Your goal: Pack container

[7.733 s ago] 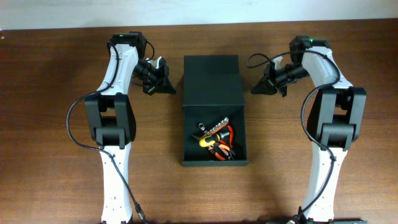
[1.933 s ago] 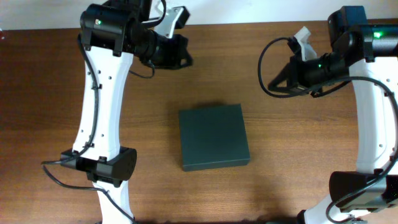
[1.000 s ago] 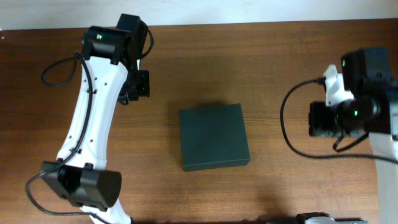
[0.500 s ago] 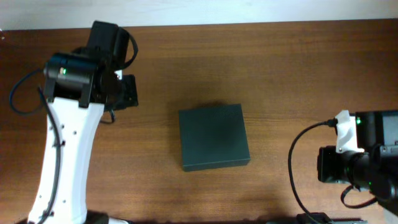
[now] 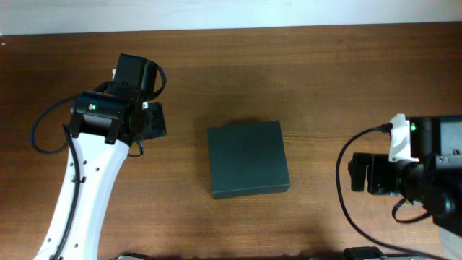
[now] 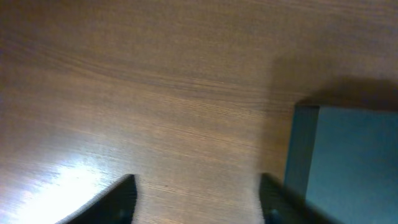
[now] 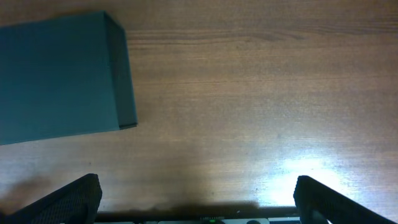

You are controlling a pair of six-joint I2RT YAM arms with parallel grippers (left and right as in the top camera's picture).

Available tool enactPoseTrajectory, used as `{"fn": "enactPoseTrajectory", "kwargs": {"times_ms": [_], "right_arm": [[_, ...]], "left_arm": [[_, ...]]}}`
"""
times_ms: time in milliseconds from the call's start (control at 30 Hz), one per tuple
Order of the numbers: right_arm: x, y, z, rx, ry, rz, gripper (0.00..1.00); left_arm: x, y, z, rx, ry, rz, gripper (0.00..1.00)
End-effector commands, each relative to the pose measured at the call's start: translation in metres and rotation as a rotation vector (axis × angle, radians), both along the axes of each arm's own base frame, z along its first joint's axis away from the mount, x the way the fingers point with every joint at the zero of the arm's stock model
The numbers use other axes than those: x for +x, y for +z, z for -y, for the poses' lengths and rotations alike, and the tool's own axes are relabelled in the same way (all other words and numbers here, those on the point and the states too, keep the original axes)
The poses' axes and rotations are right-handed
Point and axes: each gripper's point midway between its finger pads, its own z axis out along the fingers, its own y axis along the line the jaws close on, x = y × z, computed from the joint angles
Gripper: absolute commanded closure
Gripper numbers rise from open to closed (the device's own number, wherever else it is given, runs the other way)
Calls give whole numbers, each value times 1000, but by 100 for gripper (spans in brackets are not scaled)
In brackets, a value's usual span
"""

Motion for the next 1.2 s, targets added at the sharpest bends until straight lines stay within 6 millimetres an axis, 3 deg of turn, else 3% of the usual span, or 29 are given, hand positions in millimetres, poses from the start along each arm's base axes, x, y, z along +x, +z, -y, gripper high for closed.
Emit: {"fn": "enactPoseTrajectory", "kwargs": {"times_ms": [0,33,367,933,1167], "right_arm": [[7,-6,2,-17,-8,-25,1],[9,-8,2,-17,-7,-36,1],[15,-25,1,-18,-5,-147,1],[1,-29,1,-17,-4,-206,1],[9,-27,1,-16,-4,-177,1]], "left_arm": [[0,5,-2,3,9,31,13],[1,5,-1,2,9,36,1],[2,6,-1,0,8,40,1],[2,6,-1,0,8,40,1],[2,6,-1,0,8,40,1]]}}
